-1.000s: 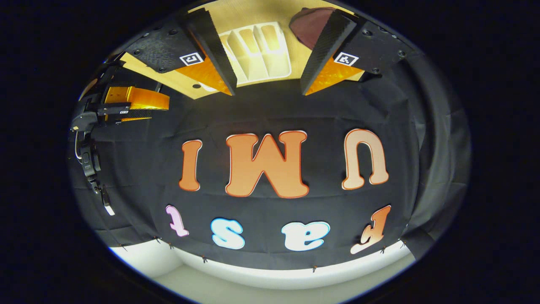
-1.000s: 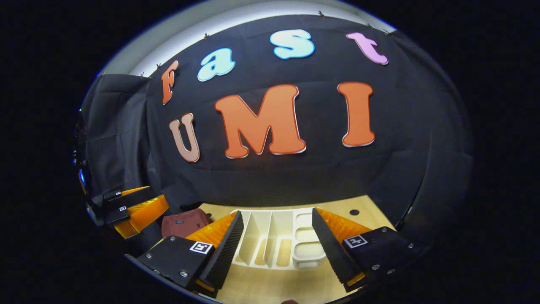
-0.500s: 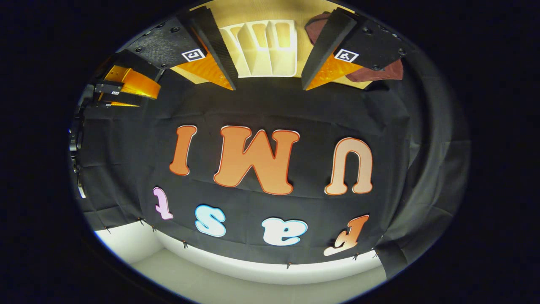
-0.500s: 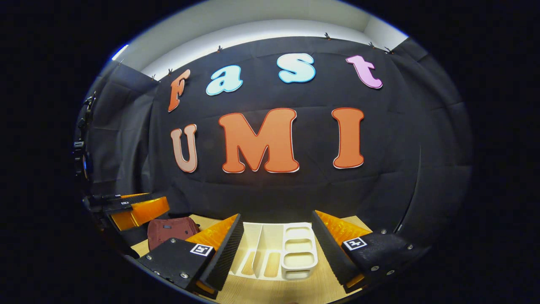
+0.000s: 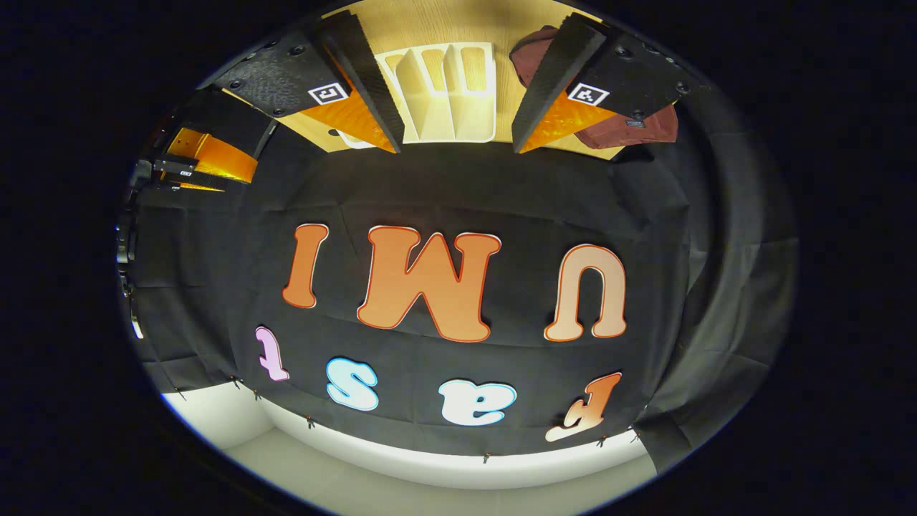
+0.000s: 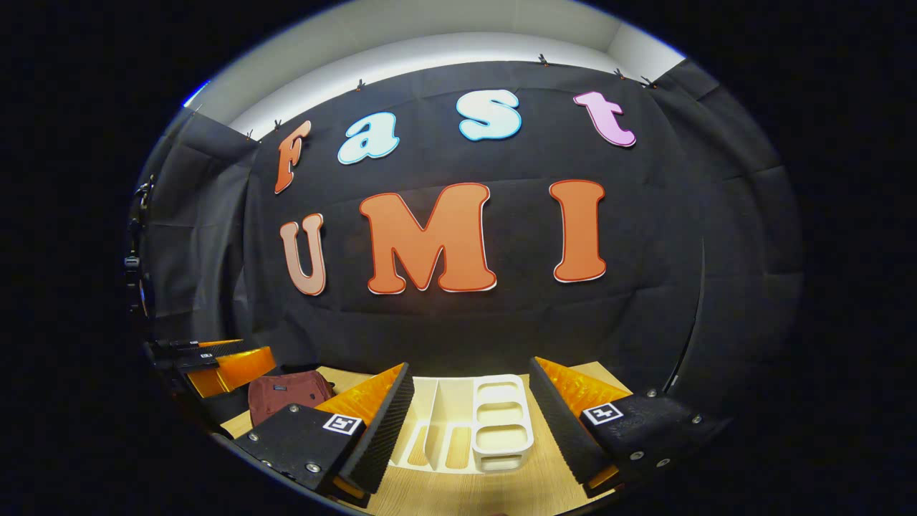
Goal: Open the schoolbag, grab two books from the bookshelf and put them into the schoolbag.
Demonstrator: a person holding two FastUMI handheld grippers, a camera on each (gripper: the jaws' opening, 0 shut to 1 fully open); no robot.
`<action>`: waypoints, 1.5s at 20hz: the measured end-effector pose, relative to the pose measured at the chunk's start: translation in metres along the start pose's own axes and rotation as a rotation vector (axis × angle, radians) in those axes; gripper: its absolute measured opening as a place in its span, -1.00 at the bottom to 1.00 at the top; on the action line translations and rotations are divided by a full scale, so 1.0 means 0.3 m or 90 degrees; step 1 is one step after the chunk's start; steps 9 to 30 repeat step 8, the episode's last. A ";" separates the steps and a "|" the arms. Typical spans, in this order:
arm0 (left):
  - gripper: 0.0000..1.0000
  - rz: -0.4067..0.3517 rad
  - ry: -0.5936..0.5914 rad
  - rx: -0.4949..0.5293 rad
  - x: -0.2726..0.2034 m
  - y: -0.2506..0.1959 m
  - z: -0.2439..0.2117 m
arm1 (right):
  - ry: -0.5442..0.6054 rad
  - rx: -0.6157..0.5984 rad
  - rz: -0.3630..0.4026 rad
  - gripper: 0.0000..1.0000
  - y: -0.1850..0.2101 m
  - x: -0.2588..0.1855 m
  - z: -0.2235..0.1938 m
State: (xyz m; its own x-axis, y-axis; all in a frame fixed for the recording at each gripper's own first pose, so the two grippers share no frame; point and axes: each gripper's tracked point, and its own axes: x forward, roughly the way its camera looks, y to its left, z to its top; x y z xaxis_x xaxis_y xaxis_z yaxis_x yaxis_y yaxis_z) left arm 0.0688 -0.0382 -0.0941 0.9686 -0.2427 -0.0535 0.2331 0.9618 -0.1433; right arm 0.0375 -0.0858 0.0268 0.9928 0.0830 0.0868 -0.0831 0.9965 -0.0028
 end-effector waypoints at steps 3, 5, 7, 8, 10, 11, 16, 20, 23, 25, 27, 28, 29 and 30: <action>0.90 0.003 0.000 0.000 -0.009 0.006 0.004 | 0.004 0.004 0.003 0.92 0.012 -0.007 -0.004; 0.90 0.006 -0.003 0.001 -0.017 0.007 0.008 | 0.005 0.005 0.004 0.91 0.013 -0.007 -0.003; 0.90 0.006 -0.005 0.002 -0.025 0.005 0.011 | 0.007 0.005 0.006 0.92 0.010 -0.012 -0.004; 0.90 0.008 -0.003 0.003 -0.025 0.009 0.007 | 0.007 0.005 0.006 0.92 0.015 -0.011 -0.004; 0.90 0.008 -0.003 0.003 -0.025 0.009 0.007 | 0.007 0.005 0.006 0.92 0.015 -0.011 -0.004; 0.90 0.008 -0.003 0.003 -0.025 0.009 0.007 | 0.007 0.005 0.006 0.92 0.015 -0.011 -0.004; 0.90 0.008 -0.003 0.003 -0.025 0.009 0.007 | 0.007 0.005 0.006 0.92 0.015 -0.011 -0.004; 0.90 0.008 -0.003 0.003 -0.025 0.009 0.007 | 0.007 0.005 0.006 0.92 0.015 -0.011 -0.004; 0.90 0.008 -0.003 0.003 -0.025 0.009 0.007 | 0.007 0.005 0.006 0.92 0.015 -0.011 -0.004; 0.90 0.008 -0.003 0.003 -0.025 0.009 0.007 | 0.007 0.005 0.006 0.92 0.015 -0.011 -0.004; 0.90 0.008 -0.003 0.003 -0.025 0.009 0.007 | 0.007 0.005 0.006 0.92 0.015 -0.011 -0.004; 0.90 0.008 -0.003 0.003 -0.025 0.009 0.007 | 0.007 0.005 0.006 0.92 0.015 -0.011 -0.004; 0.90 0.008 -0.003 0.003 -0.025 0.009 0.007 | 0.007 0.005 0.006 0.92 0.015 -0.011 -0.004; 0.90 0.008 -0.003 0.003 -0.025 0.009 0.007 | 0.007 0.005 0.006 0.92 0.015 -0.011 -0.004</action>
